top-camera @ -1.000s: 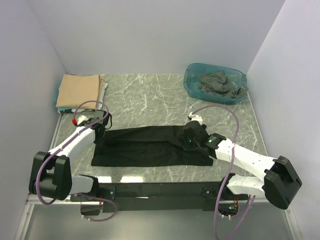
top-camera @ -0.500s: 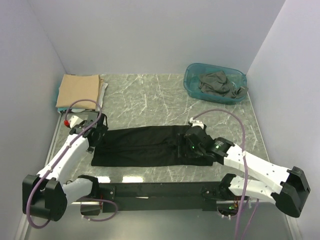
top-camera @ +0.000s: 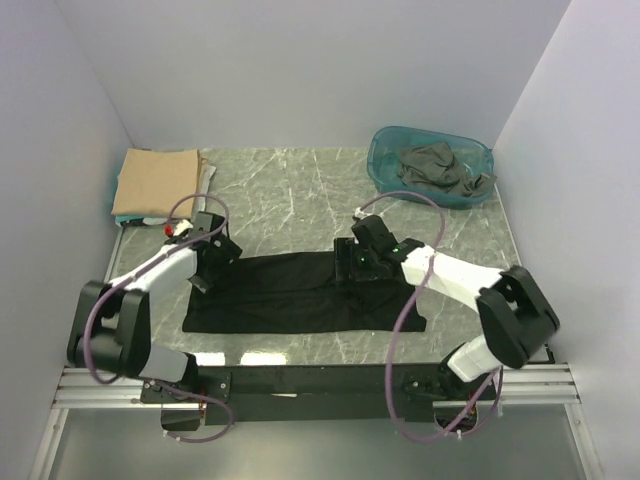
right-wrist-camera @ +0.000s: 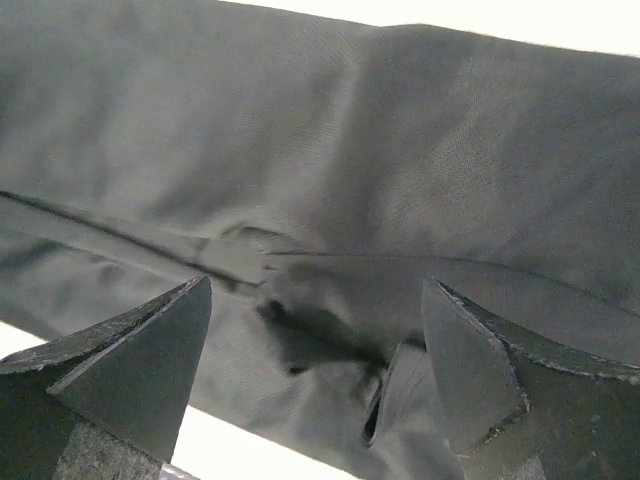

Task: Fold and stack the t-shirts
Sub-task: Fold the tshirt

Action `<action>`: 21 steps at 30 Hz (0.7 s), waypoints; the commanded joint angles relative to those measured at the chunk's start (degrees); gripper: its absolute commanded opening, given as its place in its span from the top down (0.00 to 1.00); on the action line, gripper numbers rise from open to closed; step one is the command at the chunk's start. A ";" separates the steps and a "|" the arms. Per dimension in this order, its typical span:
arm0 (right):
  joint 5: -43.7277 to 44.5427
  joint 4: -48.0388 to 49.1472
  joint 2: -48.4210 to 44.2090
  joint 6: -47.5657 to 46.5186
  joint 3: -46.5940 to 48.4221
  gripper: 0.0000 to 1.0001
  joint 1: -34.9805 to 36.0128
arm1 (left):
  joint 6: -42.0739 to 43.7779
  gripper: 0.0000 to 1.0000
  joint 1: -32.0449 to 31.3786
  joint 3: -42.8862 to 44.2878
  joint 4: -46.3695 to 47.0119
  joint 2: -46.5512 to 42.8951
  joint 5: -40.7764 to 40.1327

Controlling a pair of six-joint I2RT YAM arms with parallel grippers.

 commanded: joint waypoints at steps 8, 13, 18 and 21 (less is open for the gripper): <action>-4.74 0.20 -2.23 -0.41 -8.92 0.09 -0.84 | 2.56 0.01 2.34 2.40 1.87 6.34 -1.93; -1.85 -6.75 -15.74 3.37 -18.14 0.09 -0.84 | 1.95 0.01 4.27 0.90 1.25 6.70 -2.81; 0.62 -16.07 -28.86 7.06 -20.71 0.08 -0.84 | 2.21 0.01 4.54 0.46 1.87 6.87 -2.90; -0.26 -16.25 -33.97 7.59 -20.98 0.08 -0.93 | 2.56 0.01 4.54 1.43 0.90 6.70 -3.51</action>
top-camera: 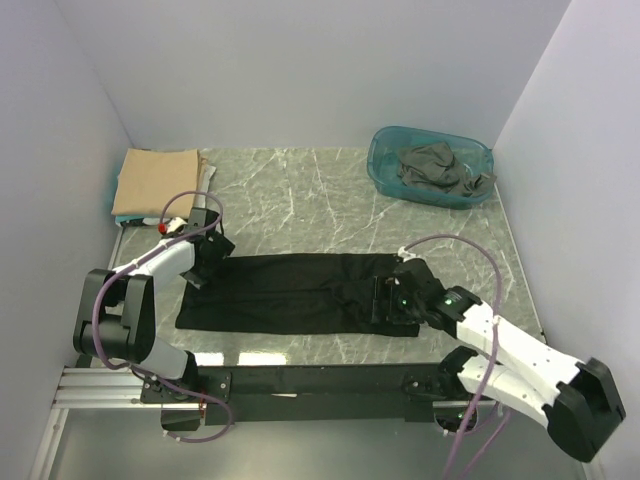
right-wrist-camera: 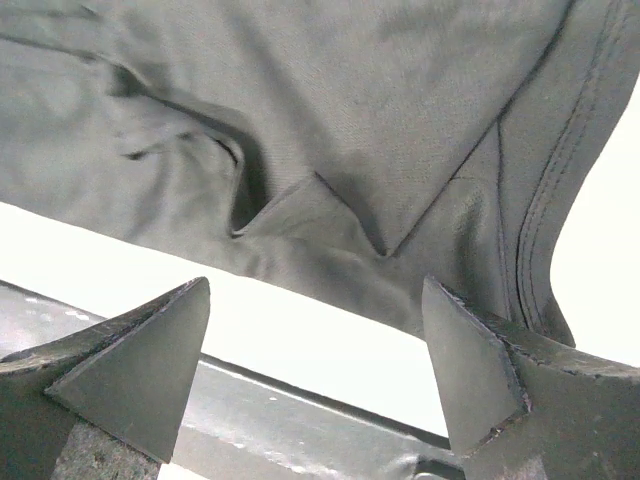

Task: Fold and stack the t-shirts
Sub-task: Fold the tshirt

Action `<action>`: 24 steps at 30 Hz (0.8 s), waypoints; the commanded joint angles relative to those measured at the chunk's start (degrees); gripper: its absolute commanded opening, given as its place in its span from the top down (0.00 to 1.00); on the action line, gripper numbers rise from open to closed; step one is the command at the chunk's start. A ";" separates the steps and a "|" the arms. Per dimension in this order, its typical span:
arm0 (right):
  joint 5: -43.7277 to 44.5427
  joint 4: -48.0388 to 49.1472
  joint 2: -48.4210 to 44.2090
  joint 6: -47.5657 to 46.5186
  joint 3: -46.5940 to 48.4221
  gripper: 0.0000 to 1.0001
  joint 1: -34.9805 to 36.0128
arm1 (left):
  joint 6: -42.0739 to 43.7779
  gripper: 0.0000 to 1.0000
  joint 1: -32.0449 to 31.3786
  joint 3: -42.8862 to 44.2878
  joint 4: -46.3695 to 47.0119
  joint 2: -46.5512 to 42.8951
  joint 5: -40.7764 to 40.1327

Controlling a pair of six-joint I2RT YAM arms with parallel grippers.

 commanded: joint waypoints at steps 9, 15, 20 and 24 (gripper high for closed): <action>-4.80 12.12 7.41 -1.86 8.74 0.07 -0.06 | 2.28 0.01 0.50 -0.25 -0.25 -0.86 1.28; -7.36 18.81 23.85 -4.24 13.23 0.07 2.13 | 2.45 0.01 0.50 -0.87 0.45 -1.91 1.73; -5.60 17.93 24.40 -1.88 11.92 0.07 8.02 | 2.63 0.01 0.50 -0.34 -0.69 -1.82 0.76; -5.87 16.79 20.11 3.65 6.57 0.07 11.71 | 2.72 0.01 0.50 -0.43 -0.87 -1.91 0.59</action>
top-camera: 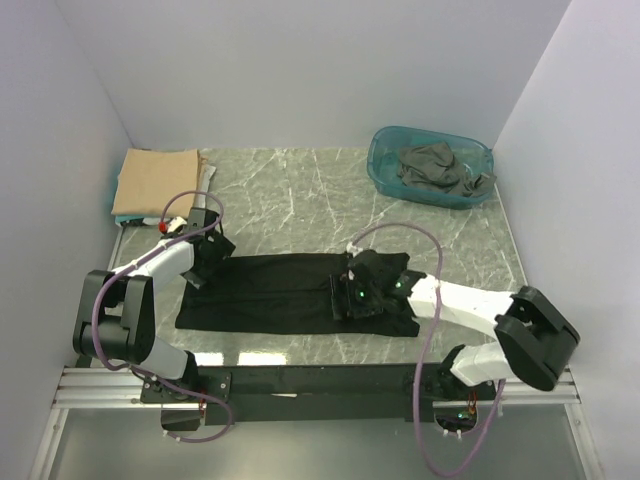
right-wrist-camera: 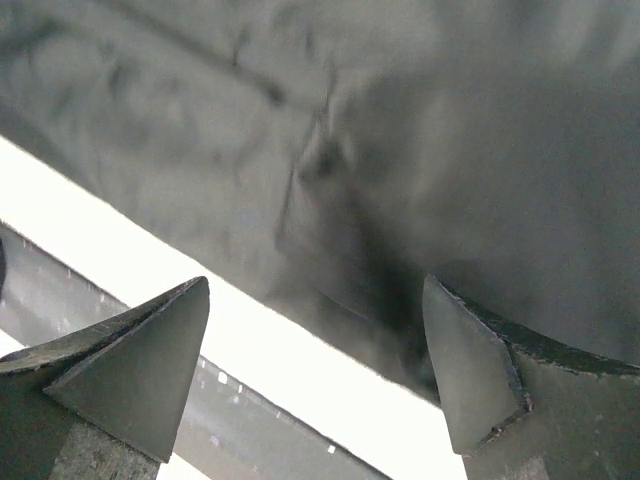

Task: Fold and stack the t-shirts
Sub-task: Fold the tshirt

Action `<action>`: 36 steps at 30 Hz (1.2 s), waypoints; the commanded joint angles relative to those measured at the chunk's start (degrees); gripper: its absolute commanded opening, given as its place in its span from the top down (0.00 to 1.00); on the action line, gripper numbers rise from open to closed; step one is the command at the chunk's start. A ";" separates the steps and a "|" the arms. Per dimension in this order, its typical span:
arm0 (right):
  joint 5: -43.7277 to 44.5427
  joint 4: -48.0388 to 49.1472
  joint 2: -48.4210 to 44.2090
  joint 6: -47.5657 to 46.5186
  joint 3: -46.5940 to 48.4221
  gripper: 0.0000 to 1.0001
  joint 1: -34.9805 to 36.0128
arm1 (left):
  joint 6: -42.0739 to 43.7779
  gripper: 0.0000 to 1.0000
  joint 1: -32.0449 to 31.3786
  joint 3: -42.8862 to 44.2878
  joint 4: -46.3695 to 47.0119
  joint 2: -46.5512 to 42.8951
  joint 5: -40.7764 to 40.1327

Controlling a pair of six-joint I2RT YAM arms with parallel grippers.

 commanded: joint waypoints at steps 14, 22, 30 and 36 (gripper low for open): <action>11.97 -9.37 -22.12 10.03 -5.36 0.03 10.35 | 0.91 0.00 0.34 1.37 -3.50 -2.77 -2.22; 9.70 -7.98 -17.82 8.37 -6.49 0.02 -4.06 | 0.38 0.01 0.34 5.41 -9.21 -7.06 -3.63; 12.86 -6.83 -11.49 4.94 -6.14 0.00 -7.67 | 2.57 0.00 0.08 0.33 -1.42 -19.55 11.28; 16.02 -4.99 -4.29 4.59 -4.03 0.00 -9.34 | 7.85 0.01 -0.80 -6.89 4.32 -16.14 23.62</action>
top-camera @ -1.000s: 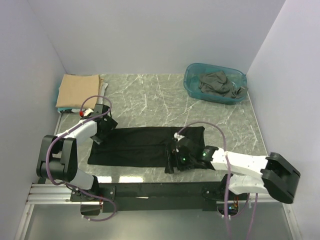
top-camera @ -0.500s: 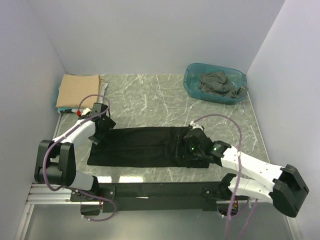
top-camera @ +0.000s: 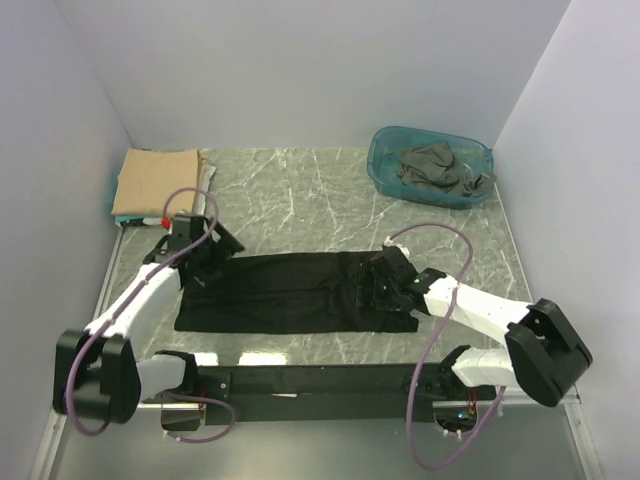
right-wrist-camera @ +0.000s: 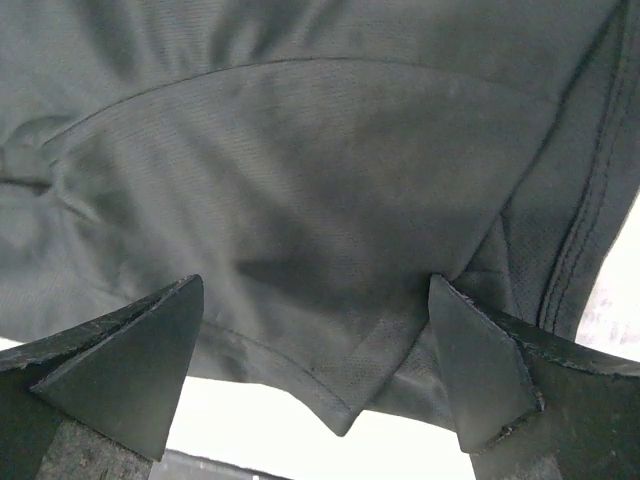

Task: Fold and stack the t-shirts
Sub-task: Fold the tshirt

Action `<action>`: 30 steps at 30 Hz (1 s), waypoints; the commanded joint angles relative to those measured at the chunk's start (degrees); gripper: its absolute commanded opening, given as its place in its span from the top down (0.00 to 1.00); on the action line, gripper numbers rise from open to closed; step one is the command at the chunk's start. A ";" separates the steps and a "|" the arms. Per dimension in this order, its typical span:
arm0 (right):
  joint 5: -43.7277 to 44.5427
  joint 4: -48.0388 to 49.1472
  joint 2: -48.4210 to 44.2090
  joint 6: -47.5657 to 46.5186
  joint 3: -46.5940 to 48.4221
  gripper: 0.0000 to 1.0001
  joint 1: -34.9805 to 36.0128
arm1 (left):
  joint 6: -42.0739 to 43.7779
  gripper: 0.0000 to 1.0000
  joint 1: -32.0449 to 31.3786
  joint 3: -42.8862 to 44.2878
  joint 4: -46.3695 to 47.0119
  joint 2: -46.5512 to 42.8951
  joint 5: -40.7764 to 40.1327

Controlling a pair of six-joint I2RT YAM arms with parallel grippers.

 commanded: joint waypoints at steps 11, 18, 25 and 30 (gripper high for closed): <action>10.67 3.90 22.23 -4.54 15.13 0.02 -3.06 | 4.47 0.01 -7.47 -6.34 3.27 6.98 3.01; 7.59 0.66 36.38 -9.46 32.09 0.02 -4.29 | 4.12 0.01 -13.36 -9.41 4.42 7.50 4.06; 5.05 -4.45 47.98 -14.47 49.57 0.03 -5.35 | -0.09 0.01 -20.12 -13.90 5.47 6.10 11.70; 3.81 -7.60 54.67 -18.17 59.16 0.03 -5.44 | -5.28 0.01 -26.89 -15.65 5.12 -0.74 14.86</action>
